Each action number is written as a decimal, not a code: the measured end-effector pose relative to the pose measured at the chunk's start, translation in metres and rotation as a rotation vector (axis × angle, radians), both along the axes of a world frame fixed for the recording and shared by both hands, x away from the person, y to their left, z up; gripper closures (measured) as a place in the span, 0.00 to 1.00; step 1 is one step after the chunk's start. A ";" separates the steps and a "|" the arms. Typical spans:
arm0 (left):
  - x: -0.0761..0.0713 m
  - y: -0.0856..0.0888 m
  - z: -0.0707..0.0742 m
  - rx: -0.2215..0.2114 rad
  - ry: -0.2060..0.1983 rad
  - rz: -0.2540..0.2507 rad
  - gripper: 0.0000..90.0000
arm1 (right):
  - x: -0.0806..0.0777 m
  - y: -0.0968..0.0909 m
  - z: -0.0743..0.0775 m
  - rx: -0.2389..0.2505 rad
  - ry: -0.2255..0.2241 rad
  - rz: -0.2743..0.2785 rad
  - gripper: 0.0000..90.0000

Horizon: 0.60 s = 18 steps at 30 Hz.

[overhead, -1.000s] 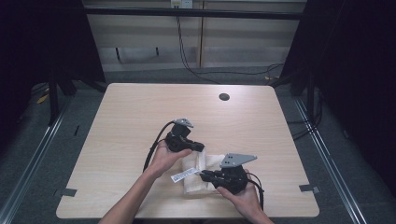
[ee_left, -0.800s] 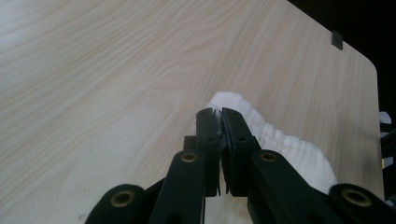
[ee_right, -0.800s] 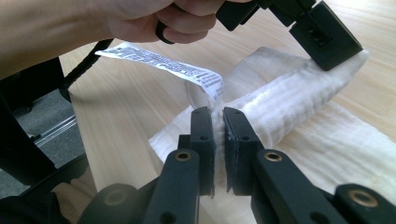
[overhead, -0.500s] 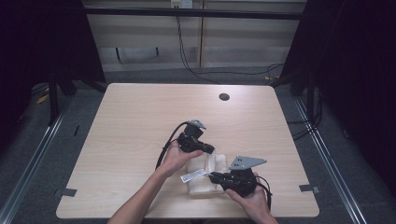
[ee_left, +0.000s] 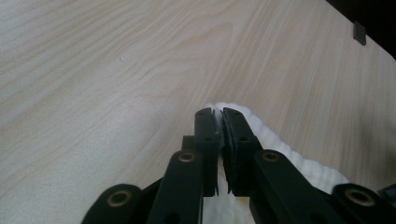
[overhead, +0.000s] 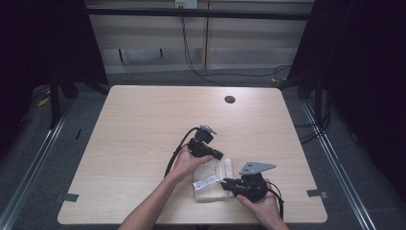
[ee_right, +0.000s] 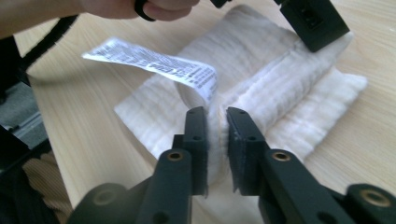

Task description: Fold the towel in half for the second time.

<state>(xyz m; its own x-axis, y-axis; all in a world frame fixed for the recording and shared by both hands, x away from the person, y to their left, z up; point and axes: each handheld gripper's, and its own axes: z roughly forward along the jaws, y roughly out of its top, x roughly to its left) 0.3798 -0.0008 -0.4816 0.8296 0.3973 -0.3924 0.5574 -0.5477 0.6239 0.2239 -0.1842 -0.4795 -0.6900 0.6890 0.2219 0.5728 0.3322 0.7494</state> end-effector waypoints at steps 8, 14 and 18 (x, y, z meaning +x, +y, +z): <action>0.002 -0.004 0.000 -0.040 0.015 -0.027 0.86 | -0.003 -0.012 -0.001 -0.035 0.001 -0.056 0.64; 0.000 -0.009 0.001 -0.052 -0.004 -0.022 0.77 | -0.007 -0.027 -0.002 -0.035 0.009 -0.105 0.49; -0.003 -0.008 0.005 -0.079 -0.028 -0.027 0.68 | -0.007 -0.033 -0.001 -0.012 0.004 -0.147 0.42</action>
